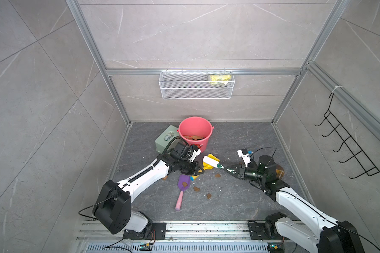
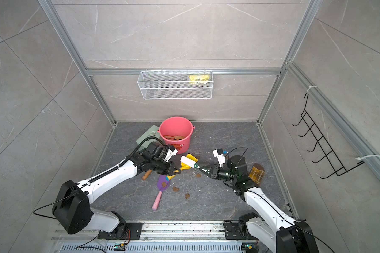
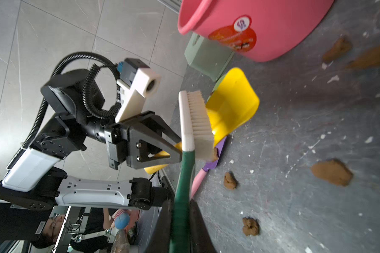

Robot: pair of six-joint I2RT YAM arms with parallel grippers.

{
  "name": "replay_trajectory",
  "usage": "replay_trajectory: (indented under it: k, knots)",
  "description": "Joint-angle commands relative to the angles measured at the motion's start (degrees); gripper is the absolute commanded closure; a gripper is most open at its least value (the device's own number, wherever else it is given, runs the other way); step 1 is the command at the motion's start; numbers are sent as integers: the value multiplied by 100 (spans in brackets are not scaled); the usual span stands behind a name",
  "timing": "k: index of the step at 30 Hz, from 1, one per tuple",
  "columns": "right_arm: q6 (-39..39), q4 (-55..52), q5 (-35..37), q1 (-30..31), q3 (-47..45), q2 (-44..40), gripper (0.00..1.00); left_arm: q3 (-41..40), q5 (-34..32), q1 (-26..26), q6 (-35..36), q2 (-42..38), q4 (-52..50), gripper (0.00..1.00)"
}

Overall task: Brush the soil off the hand trowel and place it into the bucket
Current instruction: Brush off the soil from the hand trowel.

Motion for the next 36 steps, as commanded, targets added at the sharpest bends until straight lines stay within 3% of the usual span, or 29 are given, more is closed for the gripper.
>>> replay_trajectory:
  k: [1,4,9,12,15,18,22,25,36]
  knots:
    - [46,321,166,38,-167,213,100,163,72,5,72,-89,269,100]
    - [-231,84,149,-91,-30,391,100,137,91,5,52,-152,244,100]
    - [-484,-327,-149,-1071,359,448,100,40,59,16,66,-297,129,100]
    - [-645,-539,-172,-1270,568,311,100,47,50,68,62,-333,20,100]
    - [-1139,-1074,90,-1262,708,-17,100,95,90,174,55,-320,-157,100]
    - [-2058,-2237,871,-1125,901,-508,100,176,199,334,63,-333,-392,100]
    - [-3027,-3132,2124,-564,1063,-1077,100,419,376,554,54,-407,-874,100]
    - [-3560,-3432,3147,240,1113,-1273,100,751,609,694,37,-386,-1401,100]
    - [-4709,-3099,5516,2693,925,-1188,100,1936,1179,1001,-195,-435,-2709,100]
